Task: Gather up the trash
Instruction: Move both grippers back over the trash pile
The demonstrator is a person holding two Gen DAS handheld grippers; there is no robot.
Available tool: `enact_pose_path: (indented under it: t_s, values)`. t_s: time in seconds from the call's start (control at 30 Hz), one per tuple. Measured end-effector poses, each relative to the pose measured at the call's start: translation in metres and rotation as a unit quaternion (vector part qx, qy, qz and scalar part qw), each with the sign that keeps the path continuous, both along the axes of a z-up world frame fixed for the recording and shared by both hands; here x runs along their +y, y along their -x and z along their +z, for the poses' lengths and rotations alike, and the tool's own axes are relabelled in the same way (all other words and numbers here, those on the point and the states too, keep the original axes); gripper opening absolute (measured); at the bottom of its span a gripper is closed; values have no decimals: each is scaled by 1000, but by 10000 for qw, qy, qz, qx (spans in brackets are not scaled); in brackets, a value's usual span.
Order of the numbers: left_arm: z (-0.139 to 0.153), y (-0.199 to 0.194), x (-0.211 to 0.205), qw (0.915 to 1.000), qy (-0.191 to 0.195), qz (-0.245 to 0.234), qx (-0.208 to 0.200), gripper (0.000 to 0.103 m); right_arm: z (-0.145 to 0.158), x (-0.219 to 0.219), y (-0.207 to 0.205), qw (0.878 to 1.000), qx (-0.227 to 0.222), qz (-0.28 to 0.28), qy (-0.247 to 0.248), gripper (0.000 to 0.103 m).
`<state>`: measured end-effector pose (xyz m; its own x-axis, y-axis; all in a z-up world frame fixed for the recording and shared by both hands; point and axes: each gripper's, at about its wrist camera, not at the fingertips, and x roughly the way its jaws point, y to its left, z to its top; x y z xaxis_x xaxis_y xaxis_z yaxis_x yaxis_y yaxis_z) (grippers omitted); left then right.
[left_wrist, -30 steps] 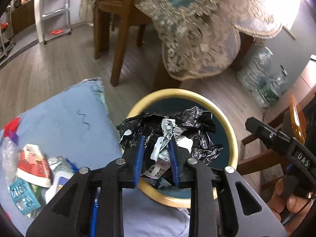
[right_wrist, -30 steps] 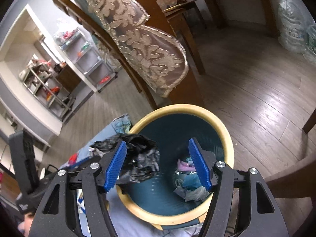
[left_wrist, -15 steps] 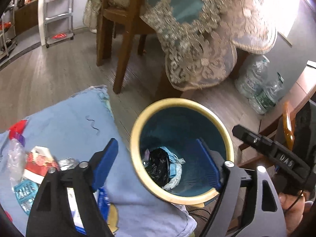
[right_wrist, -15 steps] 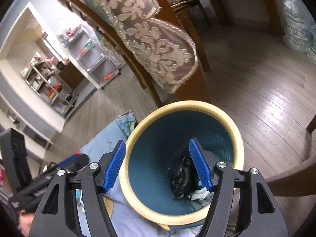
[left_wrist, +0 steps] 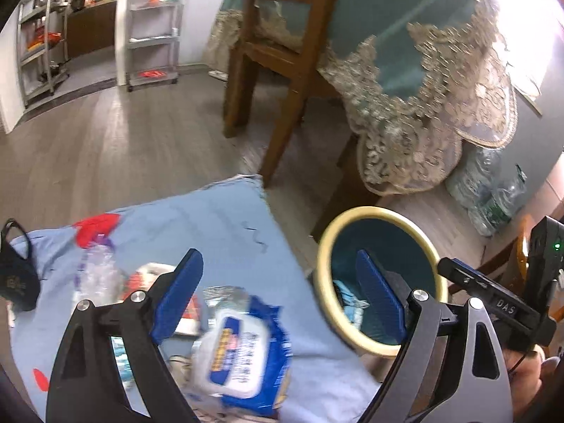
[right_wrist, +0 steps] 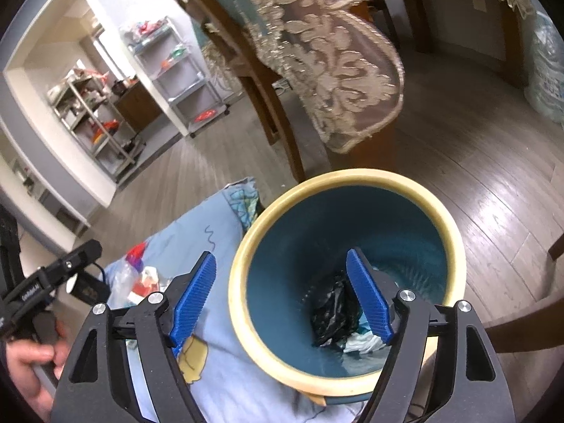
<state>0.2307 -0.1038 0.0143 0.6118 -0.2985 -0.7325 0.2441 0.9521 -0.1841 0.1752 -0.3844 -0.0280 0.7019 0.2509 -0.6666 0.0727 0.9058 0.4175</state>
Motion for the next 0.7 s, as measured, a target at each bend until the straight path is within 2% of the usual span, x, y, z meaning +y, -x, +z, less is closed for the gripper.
enact_pose_path:
  t_s: [0.43, 0.7]
  values:
    - [-6, 14, 99, 9969, -110, 773, 34, 87, 5, 41, -6, 9989, -12, 417, 198, 78]
    - [-23, 21, 155, 9910, -285, 1301, 149, 87, 5, 61, -7, 9977, -14, 615, 275, 78]
